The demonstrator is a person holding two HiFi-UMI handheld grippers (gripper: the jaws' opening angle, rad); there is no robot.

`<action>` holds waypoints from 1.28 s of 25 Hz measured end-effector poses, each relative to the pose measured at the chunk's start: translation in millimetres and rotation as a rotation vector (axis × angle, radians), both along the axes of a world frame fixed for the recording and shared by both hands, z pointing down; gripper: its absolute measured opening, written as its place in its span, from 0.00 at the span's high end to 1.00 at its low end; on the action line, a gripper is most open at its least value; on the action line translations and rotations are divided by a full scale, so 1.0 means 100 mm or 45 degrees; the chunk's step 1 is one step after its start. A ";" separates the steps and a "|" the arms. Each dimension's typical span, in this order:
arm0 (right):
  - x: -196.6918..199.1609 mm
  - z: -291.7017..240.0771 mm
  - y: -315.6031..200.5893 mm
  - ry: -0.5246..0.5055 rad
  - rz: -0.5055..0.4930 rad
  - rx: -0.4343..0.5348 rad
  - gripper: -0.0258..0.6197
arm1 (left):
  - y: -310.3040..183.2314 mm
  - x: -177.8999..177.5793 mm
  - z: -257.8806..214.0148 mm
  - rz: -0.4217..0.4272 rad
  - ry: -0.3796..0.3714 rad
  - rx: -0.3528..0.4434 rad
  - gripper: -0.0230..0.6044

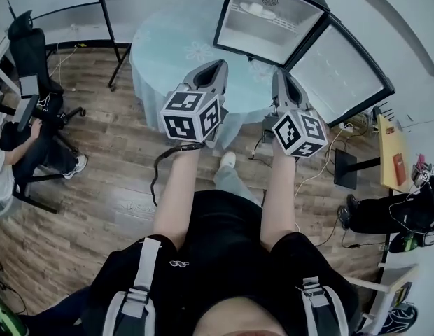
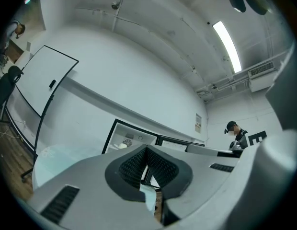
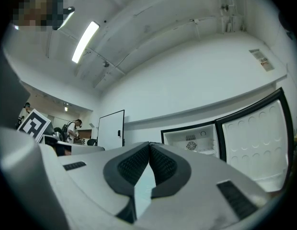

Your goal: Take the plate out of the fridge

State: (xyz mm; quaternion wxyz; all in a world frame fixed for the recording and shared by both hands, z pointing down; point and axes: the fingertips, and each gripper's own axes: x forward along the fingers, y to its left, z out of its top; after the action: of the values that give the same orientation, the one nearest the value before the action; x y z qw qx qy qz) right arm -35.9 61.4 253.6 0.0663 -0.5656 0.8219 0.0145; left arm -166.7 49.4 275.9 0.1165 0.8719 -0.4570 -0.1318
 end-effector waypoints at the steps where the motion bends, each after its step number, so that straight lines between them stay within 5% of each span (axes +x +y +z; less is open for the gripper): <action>1: 0.04 0.01 -0.04 -0.001 0.004 0.004 0.95 | -0.05 0.05 0.00 0.008 -0.001 0.007 0.97; 17: 1.46 0.38 -0.74 -0.129 0.212 -0.086 0.95 | -1.08 1.33 0.14 0.203 0.024 -0.041 0.97; 24: 2.20 1.19 -1.40 -0.248 0.283 -0.294 0.95 | -1.90 1.57 0.76 0.120 0.092 -0.131 0.97; 32: 2.15 1.73 -2.32 -0.282 0.147 -0.444 0.95 | -2.71 1.53 1.23 -0.054 0.084 -0.239 0.97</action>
State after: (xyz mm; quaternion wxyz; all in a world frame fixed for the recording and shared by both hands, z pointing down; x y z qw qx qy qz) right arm 179.5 -170.6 426.1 0.0564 -0.6126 0.7660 -0.1865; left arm -14.0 -222.0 399.4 0.2098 0.8424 -0.4818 -0.1194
